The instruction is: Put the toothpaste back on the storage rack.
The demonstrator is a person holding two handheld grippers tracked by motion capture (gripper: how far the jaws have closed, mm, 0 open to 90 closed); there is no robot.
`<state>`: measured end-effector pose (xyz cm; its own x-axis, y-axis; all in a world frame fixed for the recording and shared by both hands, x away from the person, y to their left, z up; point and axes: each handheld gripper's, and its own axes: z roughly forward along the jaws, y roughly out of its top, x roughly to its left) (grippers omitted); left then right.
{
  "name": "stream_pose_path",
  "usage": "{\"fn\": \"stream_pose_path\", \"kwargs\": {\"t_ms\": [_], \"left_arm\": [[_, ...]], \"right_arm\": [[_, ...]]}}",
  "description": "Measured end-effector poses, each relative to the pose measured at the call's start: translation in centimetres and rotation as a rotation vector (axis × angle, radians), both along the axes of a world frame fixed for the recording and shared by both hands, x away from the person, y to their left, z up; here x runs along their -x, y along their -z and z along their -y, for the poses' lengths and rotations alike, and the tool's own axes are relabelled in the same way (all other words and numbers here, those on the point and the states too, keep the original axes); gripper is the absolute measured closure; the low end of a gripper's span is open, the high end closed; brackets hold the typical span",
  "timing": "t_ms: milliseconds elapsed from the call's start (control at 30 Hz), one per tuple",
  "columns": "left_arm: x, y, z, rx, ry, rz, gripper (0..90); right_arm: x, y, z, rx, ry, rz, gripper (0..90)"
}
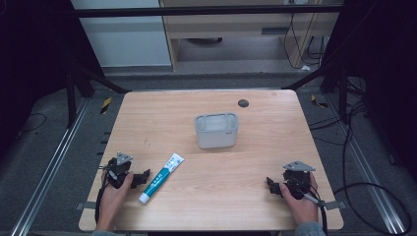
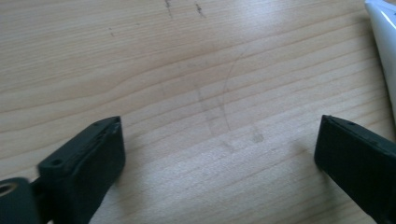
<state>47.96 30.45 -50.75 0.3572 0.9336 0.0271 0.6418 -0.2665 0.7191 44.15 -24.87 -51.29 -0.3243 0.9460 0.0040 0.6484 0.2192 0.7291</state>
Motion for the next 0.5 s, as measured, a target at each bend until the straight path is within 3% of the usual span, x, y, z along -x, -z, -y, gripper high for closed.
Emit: {"fn": "stream_pose_path", "kwargs": {"t_ms": [167, 200, 267, 333, 400, 500], "left_arm": [[0.2, -0.5, -0.5, 0.051, -0.021, 0.029, 2.6], [0.5, -0.9, -0.9, 0.095, -0.029, 0.046, 2.7], [1.1, -1.7, -1.5, 0.134, -0.045, 0.056, 2.9], [1.6, -2.3, -1.9, 0.145, -0.057, 0.073, 3.3], [2.2, -2.8, -2.0, 0.109, -0.06, 0.071, 3.5], [2.9, -3.2, -1.8, 0.095, -0.052, 0.071, 3.9]], "right_arm": [[0.0, 0.0, 0.0, 0.001, -0.001, 0.001, 2.7], [0.0, 0.0, 0.0, 0.002, -0.001, 0.001, 2.7], [0.0, 0.0, 0.0, 0.003, 0.0, 0.001, 2.7], [0.0, 0.0, 0.0, 0.003, 0.0, 0.001, 2.7], [0.0, 0.0, 0.0, 0.005, -0.001, 0.003, 2.7], [0.0, 0.0, 0.0, 0.002, -0.001, 0.001, 2.7]]}}
